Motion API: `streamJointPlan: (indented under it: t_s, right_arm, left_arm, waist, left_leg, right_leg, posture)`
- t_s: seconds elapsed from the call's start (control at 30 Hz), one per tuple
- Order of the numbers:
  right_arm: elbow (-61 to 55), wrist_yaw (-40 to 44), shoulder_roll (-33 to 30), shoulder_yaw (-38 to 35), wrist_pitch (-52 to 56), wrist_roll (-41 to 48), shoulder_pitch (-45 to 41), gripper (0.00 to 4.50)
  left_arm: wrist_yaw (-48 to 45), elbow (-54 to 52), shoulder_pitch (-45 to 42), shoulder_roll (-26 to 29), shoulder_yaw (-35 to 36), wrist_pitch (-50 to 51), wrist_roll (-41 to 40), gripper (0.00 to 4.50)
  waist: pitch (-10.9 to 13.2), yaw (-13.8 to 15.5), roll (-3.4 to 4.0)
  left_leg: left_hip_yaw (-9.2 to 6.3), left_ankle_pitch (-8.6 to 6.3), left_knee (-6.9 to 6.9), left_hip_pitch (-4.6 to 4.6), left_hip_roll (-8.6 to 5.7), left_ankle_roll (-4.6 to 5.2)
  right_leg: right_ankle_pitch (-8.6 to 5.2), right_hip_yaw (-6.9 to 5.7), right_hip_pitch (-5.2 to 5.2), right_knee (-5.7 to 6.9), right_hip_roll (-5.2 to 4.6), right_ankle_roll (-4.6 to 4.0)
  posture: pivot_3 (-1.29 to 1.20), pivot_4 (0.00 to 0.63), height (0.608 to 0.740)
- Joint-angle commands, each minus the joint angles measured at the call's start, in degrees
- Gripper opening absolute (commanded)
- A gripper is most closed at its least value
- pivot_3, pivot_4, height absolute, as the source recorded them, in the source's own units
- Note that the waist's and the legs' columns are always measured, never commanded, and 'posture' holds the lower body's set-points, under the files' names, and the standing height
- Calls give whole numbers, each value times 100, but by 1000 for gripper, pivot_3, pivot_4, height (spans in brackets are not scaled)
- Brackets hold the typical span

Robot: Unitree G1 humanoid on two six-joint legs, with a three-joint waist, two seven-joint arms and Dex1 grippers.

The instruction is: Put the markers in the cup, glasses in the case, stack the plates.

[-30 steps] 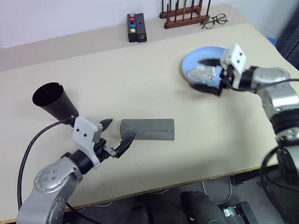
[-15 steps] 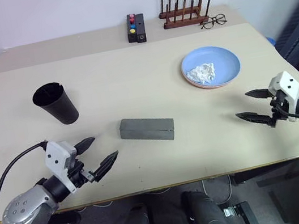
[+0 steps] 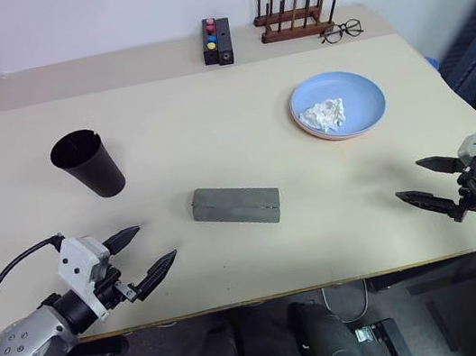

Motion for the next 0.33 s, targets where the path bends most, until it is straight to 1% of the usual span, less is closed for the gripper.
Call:
streamJointPlan:
  t_s: [0.03,0.23,0.33]
  right_arm:
    - [-76,92,-220,-200,-70,134,-78,4436]
    - [-299,98,-126,-155,-89,231,123,4436]
    - [-491,-47,-63,-89,37,330,15,4436]
  left_arm:
    - [-60,-136,-53,117,35,15,-104,4500]
    - [-43,-357,171,94,22,71,-171,4500]
    - [-63,-407,206,148,85,110,-221,4500]
  waist:
    - [0,5,0]
    - [0,3,-1]
    - [0,4,0]
  left_leg:
    - [0,0,-2,0,0,0]
    - [1,0,-2,1,1,1]
    - [2,0,0,1,2,1]
  right_leg:
    - [0,0,-1,0,0,0]
    - [0,-3,-1,0,3,0]
    - [0,-3,-1,1,3,0]
  posture:
    - [0,150,740]
    - [0,150,740]
    - [0,150,740]
